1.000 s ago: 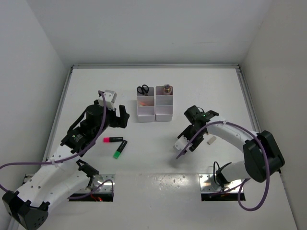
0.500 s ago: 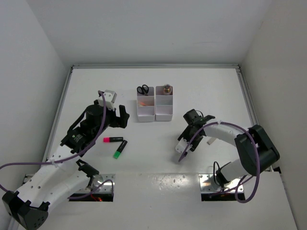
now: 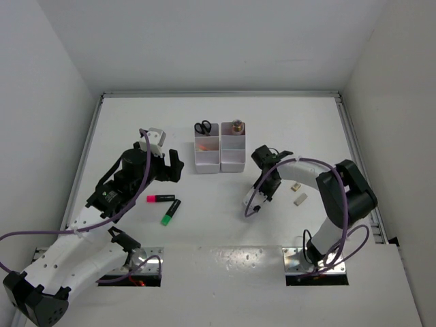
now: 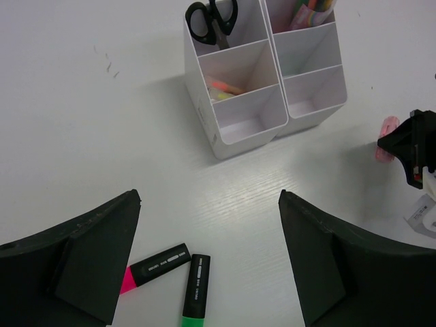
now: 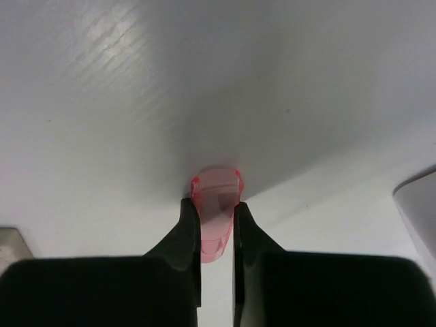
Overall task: Sort the stationery into containers
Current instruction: Pick up the stationery from the center of the board, then place the stationery in the storage box.
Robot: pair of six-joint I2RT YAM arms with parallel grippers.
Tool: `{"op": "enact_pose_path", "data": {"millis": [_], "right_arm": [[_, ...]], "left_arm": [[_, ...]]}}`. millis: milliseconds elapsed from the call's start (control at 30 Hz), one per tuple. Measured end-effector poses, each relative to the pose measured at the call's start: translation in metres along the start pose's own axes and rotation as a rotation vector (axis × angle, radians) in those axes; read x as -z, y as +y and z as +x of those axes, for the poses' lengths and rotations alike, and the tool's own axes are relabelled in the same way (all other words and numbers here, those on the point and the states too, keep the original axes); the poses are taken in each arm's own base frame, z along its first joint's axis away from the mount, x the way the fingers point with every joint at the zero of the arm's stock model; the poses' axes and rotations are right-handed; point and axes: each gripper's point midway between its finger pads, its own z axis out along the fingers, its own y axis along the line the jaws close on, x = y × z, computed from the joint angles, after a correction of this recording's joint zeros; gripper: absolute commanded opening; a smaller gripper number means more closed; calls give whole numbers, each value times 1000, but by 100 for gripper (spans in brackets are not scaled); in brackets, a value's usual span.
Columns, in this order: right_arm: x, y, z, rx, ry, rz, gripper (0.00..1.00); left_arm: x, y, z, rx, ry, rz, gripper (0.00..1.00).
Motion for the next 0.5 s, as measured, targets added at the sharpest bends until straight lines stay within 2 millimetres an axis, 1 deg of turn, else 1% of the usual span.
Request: {"op": "enact_pose_path", "data": {"millis": [33,133,200,233,267,333,400,500], "right_arm": [[0,-1,-1,-3,-10,-10,0],[3,-1,-13,-38,-94,-29,0],[9,-7,-23,-69,-154,-13,0],[14,-13,-27,-101,-181,12,0],[21,-23,-30,-131,-199,46,0],[41,-47,-32,-213,-217,149,0],[67,-74,-30,-316,-235,257,0],[118,-127,-19,-471,-256,427,0]], "left_arm": [[0,0,0,0,0,0,89],[0,0,0,0,0,1,89],[0,0,0,0,1,1,89],[0,0,0,0,0,0,89],[0,0,0,0,0,0,89],[0,0,0,0,0,0,89],[0,0,0,0,0,0,89],[0,0,0,0,0,0,89]]}}
